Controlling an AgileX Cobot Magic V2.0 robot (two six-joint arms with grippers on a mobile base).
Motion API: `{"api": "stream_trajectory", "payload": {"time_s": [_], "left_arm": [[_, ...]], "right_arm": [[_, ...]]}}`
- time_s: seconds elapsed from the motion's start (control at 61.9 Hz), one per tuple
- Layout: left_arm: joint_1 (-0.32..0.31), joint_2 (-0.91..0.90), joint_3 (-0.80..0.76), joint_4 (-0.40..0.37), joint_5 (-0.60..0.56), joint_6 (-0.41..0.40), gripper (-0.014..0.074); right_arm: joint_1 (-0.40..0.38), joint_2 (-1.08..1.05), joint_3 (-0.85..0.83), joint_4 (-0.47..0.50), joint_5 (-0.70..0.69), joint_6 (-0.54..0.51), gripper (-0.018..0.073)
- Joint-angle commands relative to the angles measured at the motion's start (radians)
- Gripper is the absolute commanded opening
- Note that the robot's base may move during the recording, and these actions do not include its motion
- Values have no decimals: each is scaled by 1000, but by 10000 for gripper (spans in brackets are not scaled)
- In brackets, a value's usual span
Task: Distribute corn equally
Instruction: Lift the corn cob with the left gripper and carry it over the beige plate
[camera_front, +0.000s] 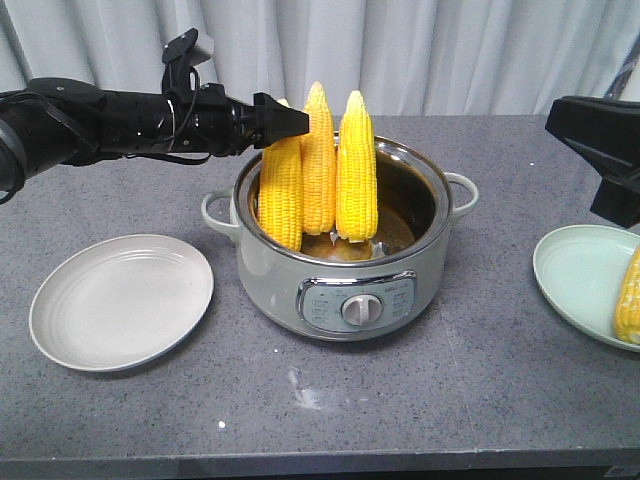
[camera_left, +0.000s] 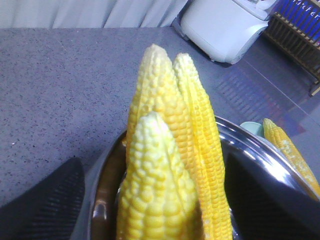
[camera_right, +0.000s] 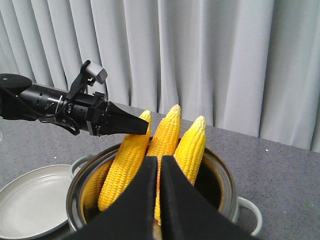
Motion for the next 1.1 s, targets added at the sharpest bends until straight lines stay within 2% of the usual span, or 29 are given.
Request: {"api": "stream_trajectory", "payload": {"time_s": [0.0, 0.21, 0.371, 0.501, 0.614, 0.727, 0.807, 1.001, 1.082], "left_arm": [[-6, -58, -32, 3, 1, -23, 465], [-6, -58, -32, 1, -24, -23, 197], [-5, -86, -33, -48, -17, -23, -10], [-5, -143, -33, -93, -7, -23, -8], [-5, -210, -33, -90, 15, -23, -8], [11, -292, -33, -55, 27, -23, -8], [31, -358, -33, 6, 28, -23, -8], [114, -454, -29, 6, -27, -24, -8], [153, -459, -29, 6, -94, -24, -8]], "right_arm": [[-6, -12, -31, 44, -3, 2, -10], [-6, -12, -31, 45, -7, 2, -10], [-6, -12, -31, 45, -7, 2, -10], [-6, -12, -31, 45, -8, 2, -10], [-6, -12, -31, 45, -17, 2, -10], [-6, -12, -31, 45, -23, 2, -10], [-6, -12, -31, 45, -28, 2, -10], [-6, -12, -31, 45, -30, 2, -10], [-6, -12, -31, 45, -33, 2, -10]]}}
